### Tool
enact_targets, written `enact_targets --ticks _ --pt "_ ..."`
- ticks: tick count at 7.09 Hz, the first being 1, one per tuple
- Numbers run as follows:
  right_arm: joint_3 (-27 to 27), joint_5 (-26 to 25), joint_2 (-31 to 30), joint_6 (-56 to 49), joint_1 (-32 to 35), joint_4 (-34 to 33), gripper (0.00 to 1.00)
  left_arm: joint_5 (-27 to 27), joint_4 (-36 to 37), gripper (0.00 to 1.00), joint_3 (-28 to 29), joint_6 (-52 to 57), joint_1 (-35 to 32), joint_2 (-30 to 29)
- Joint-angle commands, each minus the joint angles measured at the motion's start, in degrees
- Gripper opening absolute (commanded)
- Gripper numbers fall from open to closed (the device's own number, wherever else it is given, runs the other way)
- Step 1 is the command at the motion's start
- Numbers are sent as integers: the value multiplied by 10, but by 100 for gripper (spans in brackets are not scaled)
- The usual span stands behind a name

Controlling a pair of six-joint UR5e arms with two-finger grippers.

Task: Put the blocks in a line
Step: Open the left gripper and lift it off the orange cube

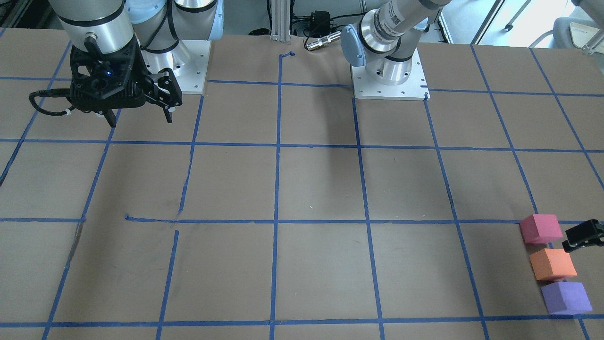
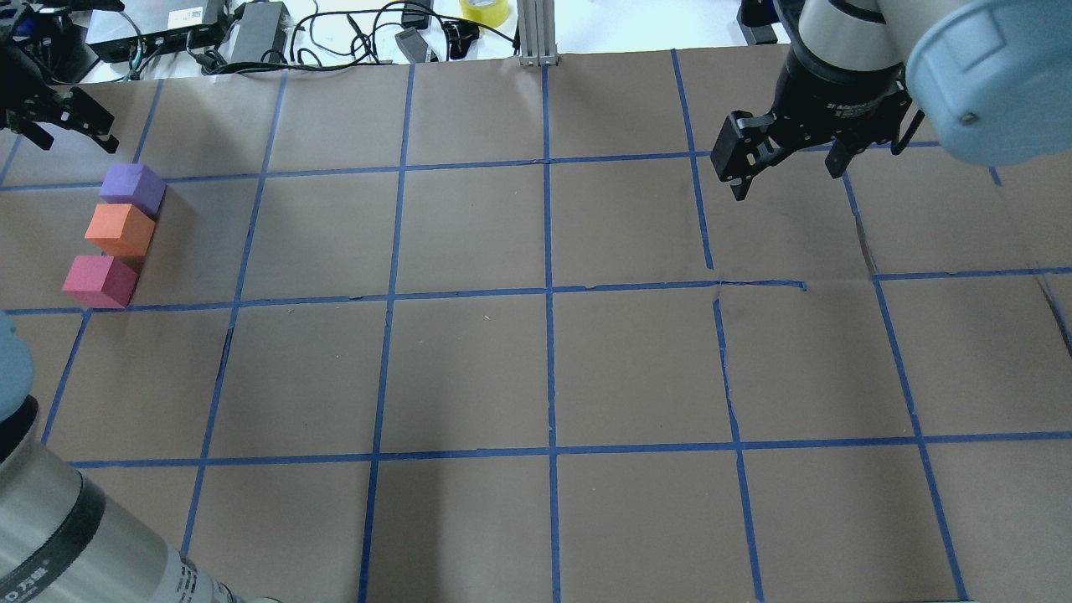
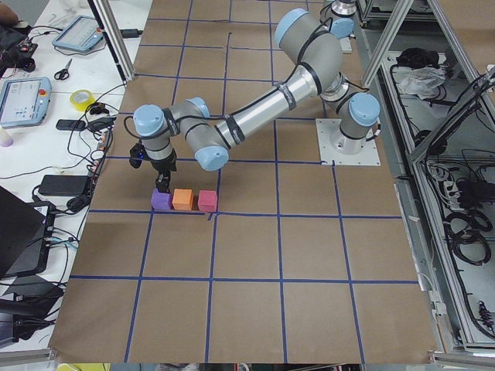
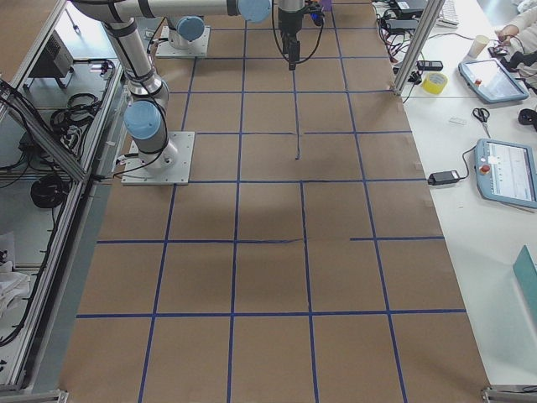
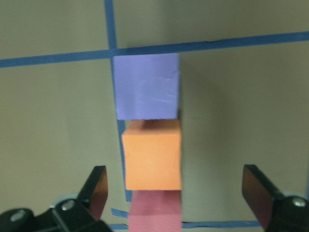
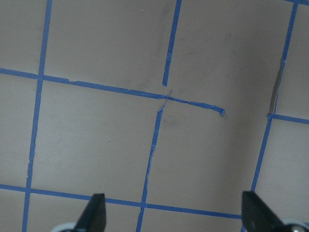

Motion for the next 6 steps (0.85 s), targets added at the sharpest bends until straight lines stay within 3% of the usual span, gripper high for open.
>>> enact_targets --ticks 1,3,4,6 --pt "0 0 0 0 0 0 100 -5 -160 100 3 -46 -23 121" --pt "0 -1 0 0 0 0 100 -19 -187 100 -16 -38 -43 185" --pt "0 -1 0 0 0 0 100 -14 -178 100 -49 -49 -106 207" --pt "0 -1 0 0 0 0 100 -16 -95 100 -95 -191 -187 211"
